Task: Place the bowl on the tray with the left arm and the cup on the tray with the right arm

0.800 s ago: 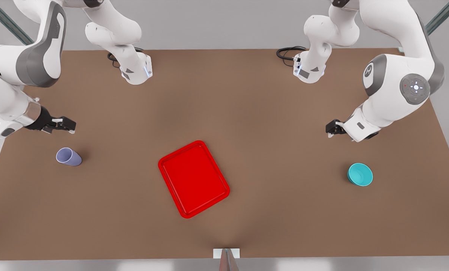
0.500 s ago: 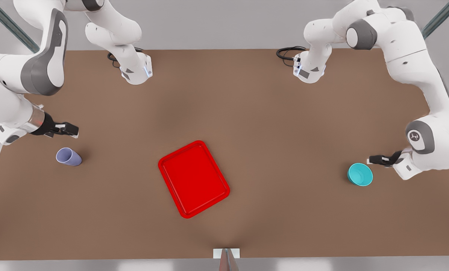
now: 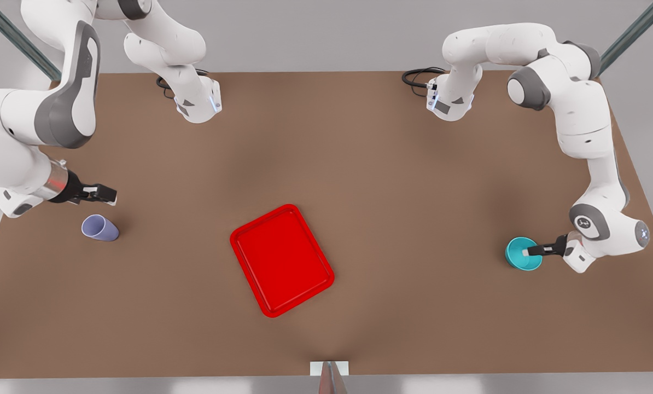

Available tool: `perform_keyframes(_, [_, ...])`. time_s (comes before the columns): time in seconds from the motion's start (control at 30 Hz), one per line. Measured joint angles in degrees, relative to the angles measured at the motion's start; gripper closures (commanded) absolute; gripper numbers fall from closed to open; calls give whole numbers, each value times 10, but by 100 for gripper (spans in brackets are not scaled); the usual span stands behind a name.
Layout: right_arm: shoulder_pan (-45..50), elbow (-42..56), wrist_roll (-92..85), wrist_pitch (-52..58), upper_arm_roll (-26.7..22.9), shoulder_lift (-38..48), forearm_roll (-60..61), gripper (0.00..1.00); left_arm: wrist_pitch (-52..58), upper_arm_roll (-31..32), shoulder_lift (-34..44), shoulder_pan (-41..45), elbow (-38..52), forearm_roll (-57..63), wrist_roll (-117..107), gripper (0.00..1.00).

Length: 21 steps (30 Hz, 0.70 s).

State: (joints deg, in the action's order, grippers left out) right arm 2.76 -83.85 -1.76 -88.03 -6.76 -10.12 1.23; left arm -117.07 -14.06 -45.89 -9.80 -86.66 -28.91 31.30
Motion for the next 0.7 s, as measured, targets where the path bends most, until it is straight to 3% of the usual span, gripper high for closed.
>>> perform_keyframes(0.1, [0, 0, 0, -1, 0, -3, 0, 0, -1, 0, -1, 0, 1, -1, 0, 72])
perform_keyframes(0.27, [-2, 1, 0, -1, 0, -3, 1, 0, -17, 1, -6, 0, 1, -2, -4, 79])
perform_keyframes(0.6, [-2, 0, -2, -2, 0, -6, 4, 0, -11, 4, 8, 9, 1, 17, -50, 79])
perform_keyframes(0.7, [-2, 0, -2, -5, 0, -9, 4, 0, 76, 4, 108, 146, -3, 39, -243, 79])
